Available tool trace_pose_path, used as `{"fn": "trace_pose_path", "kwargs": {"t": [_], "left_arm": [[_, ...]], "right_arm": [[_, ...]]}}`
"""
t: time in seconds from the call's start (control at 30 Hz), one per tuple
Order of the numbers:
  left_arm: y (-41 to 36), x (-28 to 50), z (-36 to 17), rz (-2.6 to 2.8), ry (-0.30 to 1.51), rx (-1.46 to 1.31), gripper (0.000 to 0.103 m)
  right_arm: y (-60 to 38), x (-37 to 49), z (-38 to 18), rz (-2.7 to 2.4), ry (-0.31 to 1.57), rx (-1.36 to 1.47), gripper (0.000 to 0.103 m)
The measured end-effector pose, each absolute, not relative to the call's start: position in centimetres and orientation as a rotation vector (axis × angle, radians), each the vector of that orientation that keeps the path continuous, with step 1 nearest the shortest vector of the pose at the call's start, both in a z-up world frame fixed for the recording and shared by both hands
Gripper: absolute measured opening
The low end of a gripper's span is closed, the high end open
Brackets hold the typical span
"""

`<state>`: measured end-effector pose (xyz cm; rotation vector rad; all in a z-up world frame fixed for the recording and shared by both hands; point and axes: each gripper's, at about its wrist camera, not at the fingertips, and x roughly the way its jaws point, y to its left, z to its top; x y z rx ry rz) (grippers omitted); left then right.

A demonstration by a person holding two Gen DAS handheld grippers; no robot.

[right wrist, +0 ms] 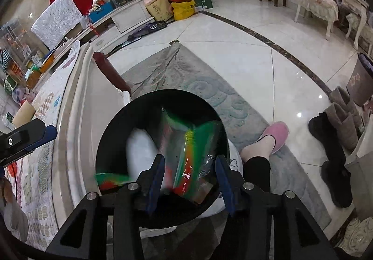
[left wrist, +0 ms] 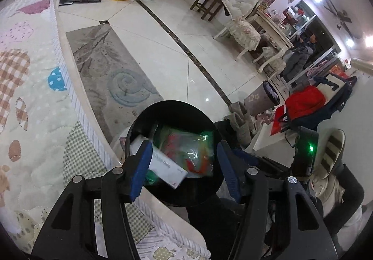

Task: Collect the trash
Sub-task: 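Open both tools to drop the seaweed bag and medicine box into the bin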

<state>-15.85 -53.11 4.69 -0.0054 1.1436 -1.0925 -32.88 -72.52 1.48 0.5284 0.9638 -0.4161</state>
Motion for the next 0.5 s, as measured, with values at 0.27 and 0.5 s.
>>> {"fn": "trace_pose_path", "kwargs": {"t": [0.27,0.5], "left_arm": [[-52.0,-16.4,5.0,-1.061,1.111,0.026,0.057],[-50.5,-16.3,4.7,-0.992,1.089,0.055,0.057]], "right_arm": [[-71.8,-32.7,1.6,-0.398,0.957,0.534,0.043],[-70.5,-31.9,1.7,-0.369,0.949,0.528,0.044]]}}
